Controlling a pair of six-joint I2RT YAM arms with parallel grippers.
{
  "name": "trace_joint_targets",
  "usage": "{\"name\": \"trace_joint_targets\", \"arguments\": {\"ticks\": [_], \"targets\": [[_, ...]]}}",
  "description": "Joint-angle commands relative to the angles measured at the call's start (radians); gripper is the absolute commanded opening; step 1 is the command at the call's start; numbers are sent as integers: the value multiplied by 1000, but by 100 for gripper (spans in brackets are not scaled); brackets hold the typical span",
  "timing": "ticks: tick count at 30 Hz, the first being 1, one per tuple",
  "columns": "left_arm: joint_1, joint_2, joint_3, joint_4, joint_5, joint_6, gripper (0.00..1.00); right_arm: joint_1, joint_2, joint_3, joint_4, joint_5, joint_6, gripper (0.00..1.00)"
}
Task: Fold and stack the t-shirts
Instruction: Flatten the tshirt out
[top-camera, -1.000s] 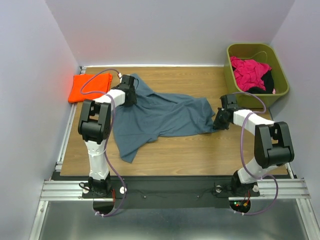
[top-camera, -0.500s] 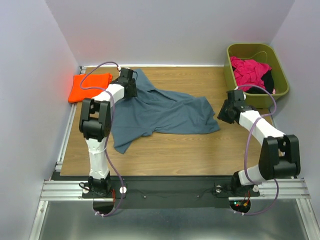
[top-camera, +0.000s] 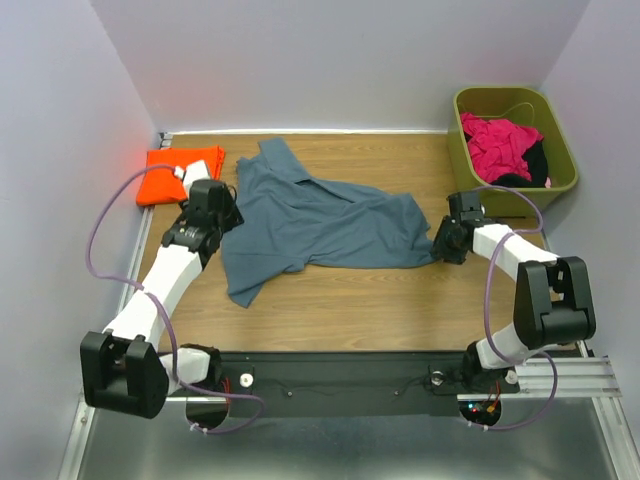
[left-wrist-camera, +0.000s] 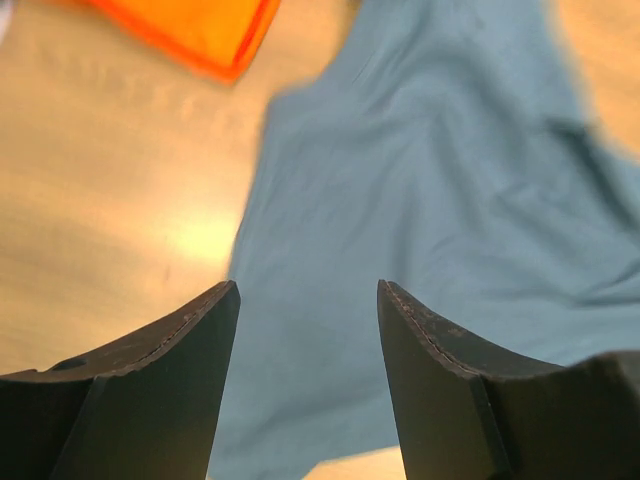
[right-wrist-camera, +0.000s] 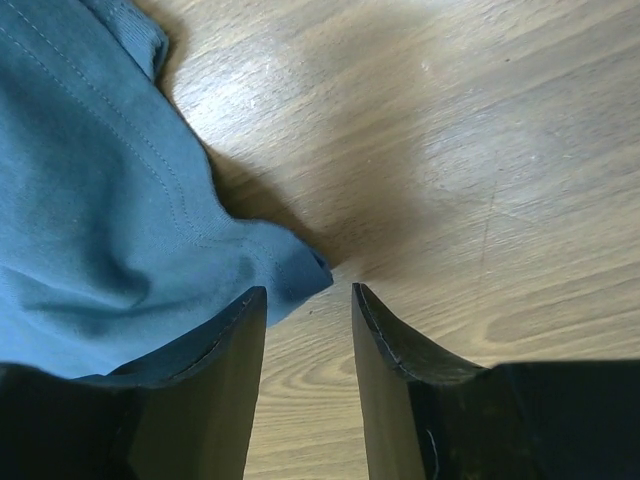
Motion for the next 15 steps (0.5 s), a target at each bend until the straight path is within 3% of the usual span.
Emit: {"name": "trace_joint_targets", "arguments": {"ticks": [1, 5, 10, 15], "targets": [[5, -79, -165, -66, -29, -98, 68, -5, 13, 8, 12, -13, 5, 45], [5, -93, -236, -57, -15, -109, 68, -5, 40, 8, 25, -29, 0, 45], [5, 0, -226, -28, 17, -91, 66, -5, 70, 7, 29, -39, -1, 43], [-6, 120, -181, 9, 48, -66, 62, -5, 91, 14, 29, -33, -8, 29]]}}
